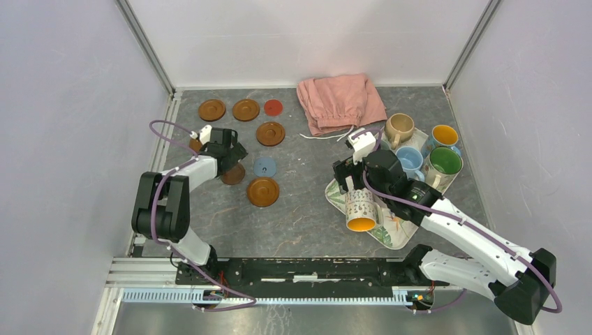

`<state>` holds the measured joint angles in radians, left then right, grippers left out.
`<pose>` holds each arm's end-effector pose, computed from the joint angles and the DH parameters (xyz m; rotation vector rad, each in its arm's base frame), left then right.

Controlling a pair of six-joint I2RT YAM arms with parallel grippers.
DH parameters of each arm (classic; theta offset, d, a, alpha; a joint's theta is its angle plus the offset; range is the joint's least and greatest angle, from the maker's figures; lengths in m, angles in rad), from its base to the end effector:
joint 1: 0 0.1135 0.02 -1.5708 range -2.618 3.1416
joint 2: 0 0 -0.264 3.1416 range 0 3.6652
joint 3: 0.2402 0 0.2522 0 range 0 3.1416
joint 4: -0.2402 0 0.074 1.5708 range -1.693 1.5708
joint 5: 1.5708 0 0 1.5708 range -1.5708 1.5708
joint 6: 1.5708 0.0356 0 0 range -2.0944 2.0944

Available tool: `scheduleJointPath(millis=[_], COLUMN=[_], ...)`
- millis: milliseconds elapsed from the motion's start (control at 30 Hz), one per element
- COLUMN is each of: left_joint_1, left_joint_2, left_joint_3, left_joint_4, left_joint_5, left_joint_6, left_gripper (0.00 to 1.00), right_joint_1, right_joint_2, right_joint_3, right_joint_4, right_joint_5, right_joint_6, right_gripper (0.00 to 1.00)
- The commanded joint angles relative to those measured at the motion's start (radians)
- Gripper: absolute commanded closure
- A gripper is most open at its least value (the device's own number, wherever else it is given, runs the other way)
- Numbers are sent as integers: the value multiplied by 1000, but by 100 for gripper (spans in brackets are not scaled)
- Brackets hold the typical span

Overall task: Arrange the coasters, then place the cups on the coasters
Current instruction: Move the coaster to the corner of the board.

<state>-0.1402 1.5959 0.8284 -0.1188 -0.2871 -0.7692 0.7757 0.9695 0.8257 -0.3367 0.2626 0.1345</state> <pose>0.3113 -0.0338 0.1667 -0.8621 2.2498 -0.0640 0.1620 0.1459 0.3054 -0.4879 1.9878 0.3019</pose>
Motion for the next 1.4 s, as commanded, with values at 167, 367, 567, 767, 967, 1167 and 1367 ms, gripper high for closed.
scheduleJointPath(millis=[167, 367, 567, 767, 967, 1167, 1367], left_joint_1=[6, -4, -28, -32, -51, -58, -58], left_joint_2=[83, 95, 133, 162, 182, 143, 43], left_joint_3=[72, 86, 121, 144, 170, 172, 182], left_joint_4=[6, 19, 16, 19, 18, -12, -72], left_joint_5=[54, 88, 107, 121, 124, 99, 59], left_joint_6=[0, 24, 33, 36, 36, 32, 72], left_gripper=[0, 0, 0, 0, 0, 0, 0], right_joint_1=[-4, -5, -5, -5, -5, -5, -4], right_joint_2=[-25, -22, -19, -20, -19, -21, -19], right_joint_3=[-7, -2, 7, 13, 21, 30, 26], right_joint_4=[21, 23, 18, 10, 5, -3, 2], right_joint_5=[20, 20, 23, 26, 33, 31, 19], right_joint_6=[-16, -17, -20, -24, -25, -29, -30], right_gripper=[2, 2, 2, 2, 2, 2, 2])
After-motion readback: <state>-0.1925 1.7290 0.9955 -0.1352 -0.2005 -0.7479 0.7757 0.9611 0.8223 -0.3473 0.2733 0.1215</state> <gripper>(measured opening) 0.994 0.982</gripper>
